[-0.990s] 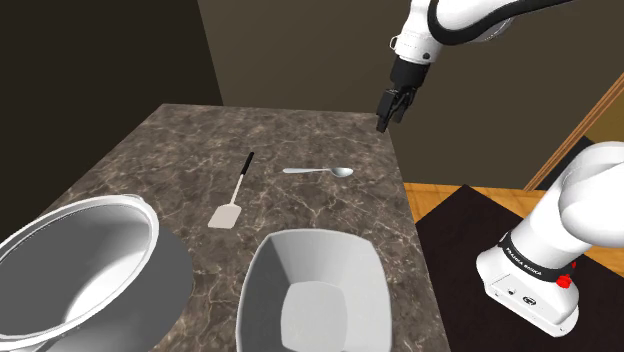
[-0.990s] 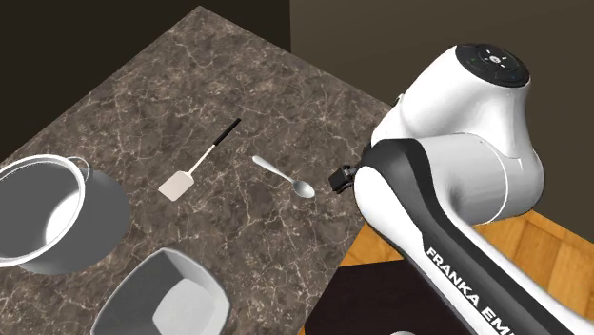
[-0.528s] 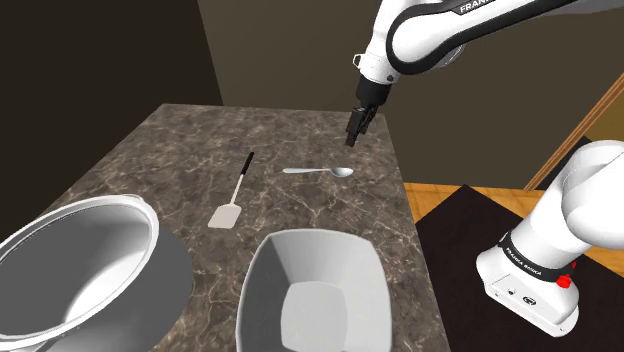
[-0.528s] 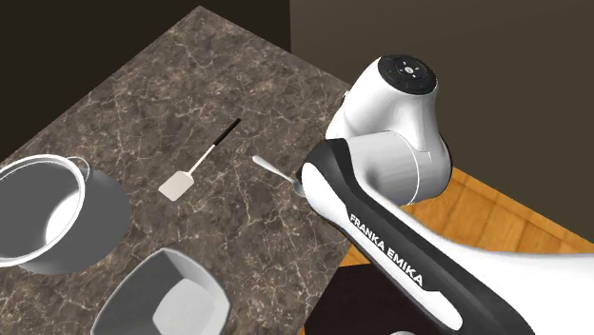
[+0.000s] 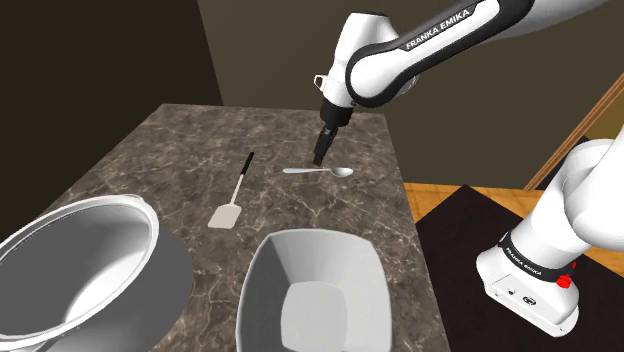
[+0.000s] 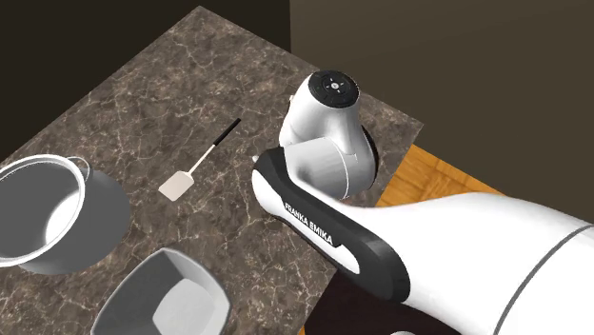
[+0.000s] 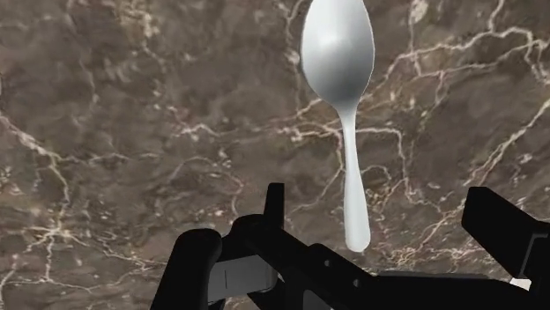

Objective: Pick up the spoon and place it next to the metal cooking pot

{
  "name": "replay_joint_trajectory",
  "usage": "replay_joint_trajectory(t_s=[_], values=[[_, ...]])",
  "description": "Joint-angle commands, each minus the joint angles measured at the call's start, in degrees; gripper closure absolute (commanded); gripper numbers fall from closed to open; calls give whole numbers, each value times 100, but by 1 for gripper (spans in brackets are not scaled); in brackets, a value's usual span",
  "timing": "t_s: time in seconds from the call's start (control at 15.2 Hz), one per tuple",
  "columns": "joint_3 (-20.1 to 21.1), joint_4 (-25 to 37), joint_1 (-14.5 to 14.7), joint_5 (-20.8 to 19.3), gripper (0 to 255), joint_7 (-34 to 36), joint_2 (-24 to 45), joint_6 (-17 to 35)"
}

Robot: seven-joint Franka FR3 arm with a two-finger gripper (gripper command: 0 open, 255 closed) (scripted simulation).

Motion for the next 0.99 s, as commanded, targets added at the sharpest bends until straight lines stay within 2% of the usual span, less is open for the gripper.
replay_joint_trajectory(t_s=[0.0, 0.46, 0.92], values=[[52, 106, 52, -4, 0, -61, 249, 195], [96, 81, 99, 17, 0, -73, 682, 661], [95, 81, 99, 17, 0, -73, 681, 660]])
